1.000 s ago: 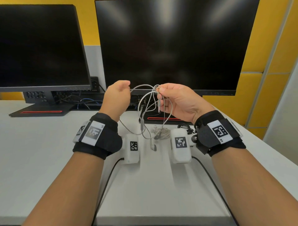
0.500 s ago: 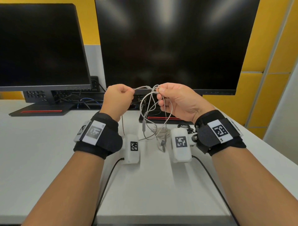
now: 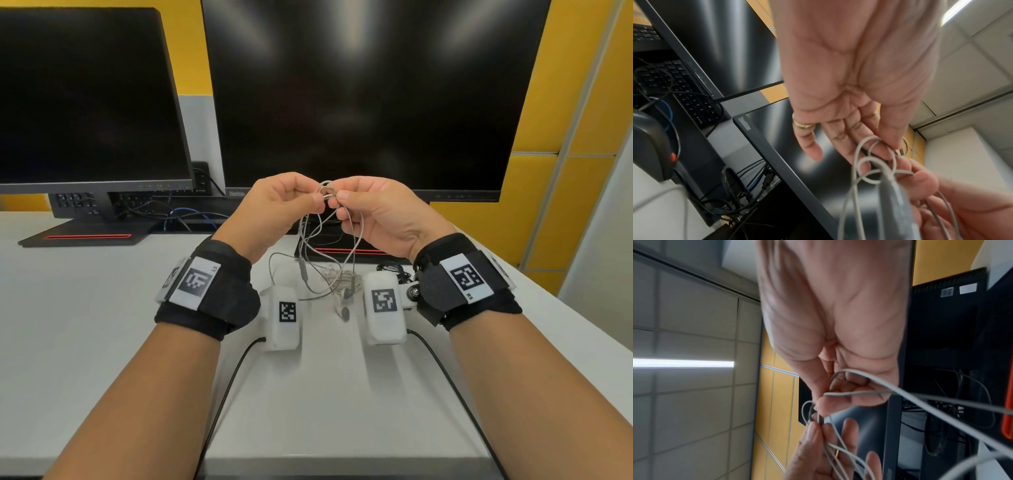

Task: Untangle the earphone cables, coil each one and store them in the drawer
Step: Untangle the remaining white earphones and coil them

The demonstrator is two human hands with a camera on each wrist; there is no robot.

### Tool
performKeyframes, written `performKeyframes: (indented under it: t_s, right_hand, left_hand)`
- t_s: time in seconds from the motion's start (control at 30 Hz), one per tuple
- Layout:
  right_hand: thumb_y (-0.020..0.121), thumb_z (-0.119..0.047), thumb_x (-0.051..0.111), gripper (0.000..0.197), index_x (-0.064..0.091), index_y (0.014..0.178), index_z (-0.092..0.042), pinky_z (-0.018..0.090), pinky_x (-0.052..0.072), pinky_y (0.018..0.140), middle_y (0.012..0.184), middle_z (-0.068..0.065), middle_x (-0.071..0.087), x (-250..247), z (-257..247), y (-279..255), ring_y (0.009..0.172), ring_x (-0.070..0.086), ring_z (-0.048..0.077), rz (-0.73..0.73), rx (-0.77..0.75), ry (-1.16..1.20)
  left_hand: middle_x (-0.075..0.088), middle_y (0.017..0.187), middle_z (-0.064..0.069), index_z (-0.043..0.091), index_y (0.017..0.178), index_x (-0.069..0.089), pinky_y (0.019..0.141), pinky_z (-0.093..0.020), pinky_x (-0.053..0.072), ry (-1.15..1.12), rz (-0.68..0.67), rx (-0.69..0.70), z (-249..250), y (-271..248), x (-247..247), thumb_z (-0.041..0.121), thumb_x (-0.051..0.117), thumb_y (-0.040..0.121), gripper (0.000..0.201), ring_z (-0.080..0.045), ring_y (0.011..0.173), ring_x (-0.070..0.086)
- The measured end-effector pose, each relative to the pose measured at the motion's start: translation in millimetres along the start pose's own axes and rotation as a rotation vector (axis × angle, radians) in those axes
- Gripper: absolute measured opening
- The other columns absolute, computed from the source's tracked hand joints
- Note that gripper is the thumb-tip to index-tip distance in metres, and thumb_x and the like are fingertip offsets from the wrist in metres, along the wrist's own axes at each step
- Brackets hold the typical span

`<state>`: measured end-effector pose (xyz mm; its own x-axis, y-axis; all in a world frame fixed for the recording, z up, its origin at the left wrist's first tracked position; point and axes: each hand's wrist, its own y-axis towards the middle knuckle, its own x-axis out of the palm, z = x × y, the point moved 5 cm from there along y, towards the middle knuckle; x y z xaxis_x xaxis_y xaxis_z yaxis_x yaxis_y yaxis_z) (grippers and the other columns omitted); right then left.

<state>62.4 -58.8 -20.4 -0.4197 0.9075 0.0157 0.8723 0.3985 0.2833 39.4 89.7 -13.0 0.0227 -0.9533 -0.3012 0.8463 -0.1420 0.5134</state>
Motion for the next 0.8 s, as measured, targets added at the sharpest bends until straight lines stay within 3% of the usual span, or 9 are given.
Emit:
performKeyframes:
  t_s: [0.13,0.27,0.47,0.57,0.63,0.7,0.8]
  right_hand:
    - [0.098,-0.002,0.05,0.02,0.066,0.108,-0.004,0.021,0.05,0.063,0.076,0.002,0.066,1.1,0.9,-0.5,0.062,0.058,0.007,0.007,0.046,-0.007]
    - [0.098,-0.004,0.05,0.017,0.066,0.102,-0.009,0.02,0.047,0.059,0.076,0.002,0.062,2.0,1.3,-0.5,0.06,0.055,0.007,0.021,0.073,-0.085]
    - [0.093,-0.007,0.06,0.012,0.068,0.092,-0.015,0.021,0.042,0.058,0.071,-0.003,0.061,2.4,0.0,-1.1,0.059,0.05,0.007,0.011,0.013,-0.184]
    - [0.091,-0.016,0.066,0.007,0.069,0.088,-0.022,0.025,0.043,0.067,0.083,-0.002,0.066,0.6,-1.5,-0.8,0.075,0.057,0.009,0.116,-0.024,-0.358]
    - [0.09,-0.017,0.066,0.006,0.068,0.087,-0.023,0.017,0.046,0.065,0.091,0.001,0.067,1.2,-4.4,-1.2,0.079,0.06,0.004,0.145,-0.064,-0.392]
    - [0.09,-0.013,0.065,0.007,0.067,0.087,-0.019,0.006,0.044,0.054,0.089,0.001,0.066,2.9,-8.2,-2.4,0.073,0.06,-0.001,0.157,-0.107,-0.391]
    - [0.092,-0.009,0.06,0.008,0.065,0.088,-0.014,0.005,0.043,0.05,0.088,0.004,0.065,3.6,-9.4,-2.3,0.075,0.06,0.006,0.18,-0.112,-0.403]
  left_hand:
    - [0.07,0.093,-0.005,0.017,0.093,0.065,0.069,-0.01,0.048,0.006,0.041,-0.008,-2.6,1.3,-2.3,0.014,0.06,0.092,0.005,0.0,0.079,0.065]
    - [0.068,0.086,-0.002,0.015,0.092,0.063,0.076,-0.021,0.053,-0.033,0.012,-0.063,-4.1,1.2,2.0,0.012,0.055,0.095,0.009,-0.005,0.078,0.066]
    - [0.062,0.076,-0.002,0.007,0.091,0.065,0.061,-0.017,0.052,-0.054,0.034,-0.123,-7.0,0.9,1.3,0.008,0.055,0.094,0.01,-0.003,0.061,0.059]
    - [0.06,0.075,-0.003,0.008,0.086,0.065,0.058,-0.018,0.049,-0.149,-0.045,-0.174,-5.1,-2.2,5.1,0.009,0.054,0.094,0.014,-0.006,0.061,0.056]
    - [0.06,0.073,-0.003,0.007,0.086,0.065,0.057,-0.017,0.05,-0.208,-0.077,-0.191,-3.4,-3.8,6.1,0.009,0.054,0.094,0.014,-0.006,0.06,0.056]
    - [0.06,0.072,-0.003,0.006,0.087,0.065,0.057,-0.016,0.051,-0.233,-0.089,-0.187,-2.6,-4.3,6.4,0.008,0.054,0.095,0.014,-0.006,0.06,0.058]
    - [0.061,0.072,-0.003,0.008,0.091,0.067,0.057,-0.018,0.052,-0.208,-0.085,-0.178,-4.0,-4.3,7.0,0.011,0.056,0.095,0.013,-0.008,0.06,0.059]
